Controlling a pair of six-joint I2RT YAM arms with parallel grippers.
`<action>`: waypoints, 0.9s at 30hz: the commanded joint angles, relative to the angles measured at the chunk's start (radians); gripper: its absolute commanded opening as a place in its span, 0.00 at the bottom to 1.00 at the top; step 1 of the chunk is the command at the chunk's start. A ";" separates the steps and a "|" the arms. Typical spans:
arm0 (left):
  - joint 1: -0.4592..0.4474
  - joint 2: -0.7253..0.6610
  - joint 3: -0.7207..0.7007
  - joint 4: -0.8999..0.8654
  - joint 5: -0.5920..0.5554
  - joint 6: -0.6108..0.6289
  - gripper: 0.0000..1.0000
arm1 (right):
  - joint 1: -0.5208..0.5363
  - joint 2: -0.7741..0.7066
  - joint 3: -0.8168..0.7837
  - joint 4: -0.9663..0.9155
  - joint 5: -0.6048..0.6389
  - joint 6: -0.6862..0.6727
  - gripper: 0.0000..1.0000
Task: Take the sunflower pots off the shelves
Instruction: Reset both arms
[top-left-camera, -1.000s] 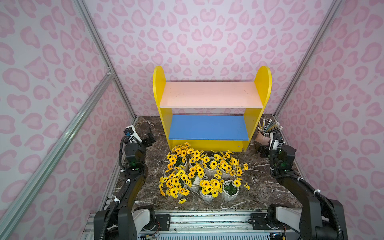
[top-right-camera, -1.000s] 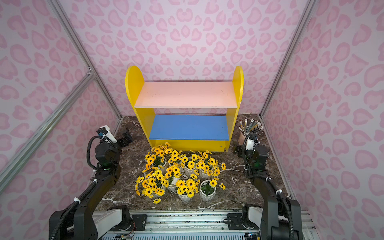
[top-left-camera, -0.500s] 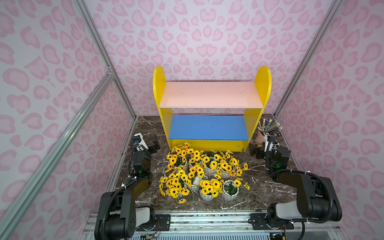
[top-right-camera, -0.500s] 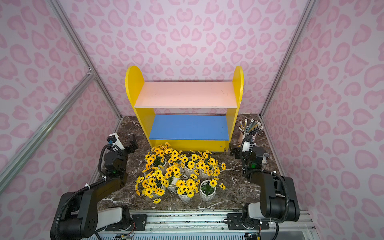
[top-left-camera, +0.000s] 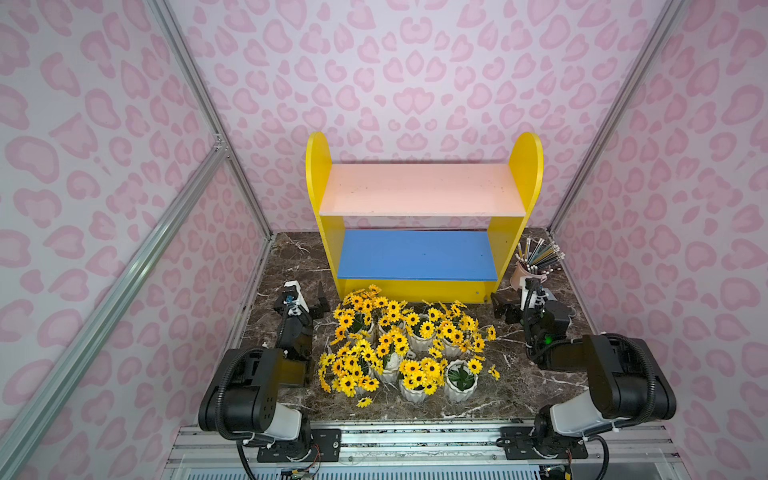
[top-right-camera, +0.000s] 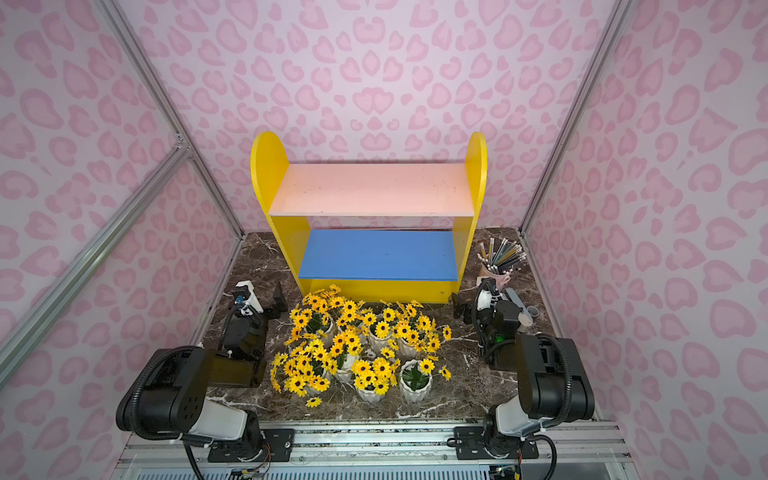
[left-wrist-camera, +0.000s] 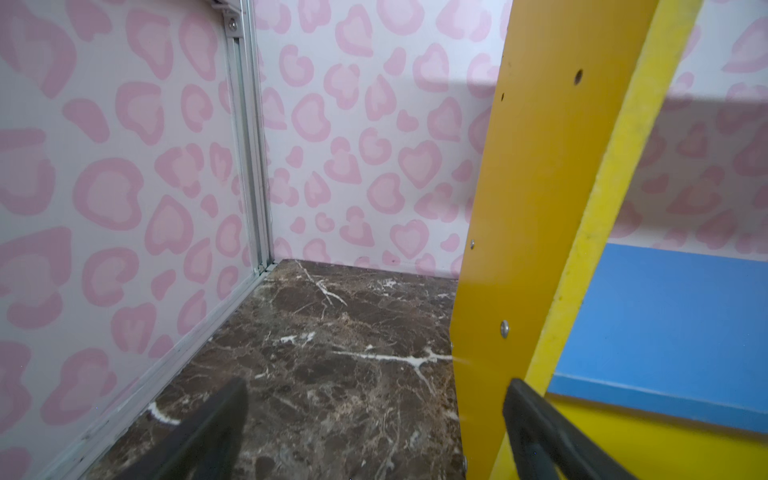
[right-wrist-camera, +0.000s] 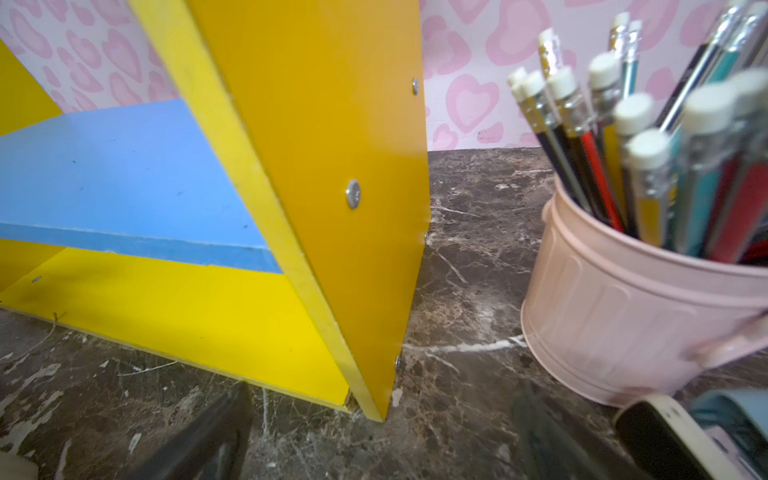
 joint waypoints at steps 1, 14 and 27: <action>0.001 0.011 0.064 -0.068 0.042 0.030 0.98 | 0.030 -0.010 -0.006 0.068 0.123 -0.037 0.99; -0.001 0.013 0.075 -0.086 0.036 0.031 0.97 | 0.056 0.016 -0.080 0.210 0.259 -0.013 0.99; -0.006 0.014 0.097 -0.125 0.075 0.052 0.97 | 0.056 0.016 -0.085 0.222 0.259 -0.014 0.99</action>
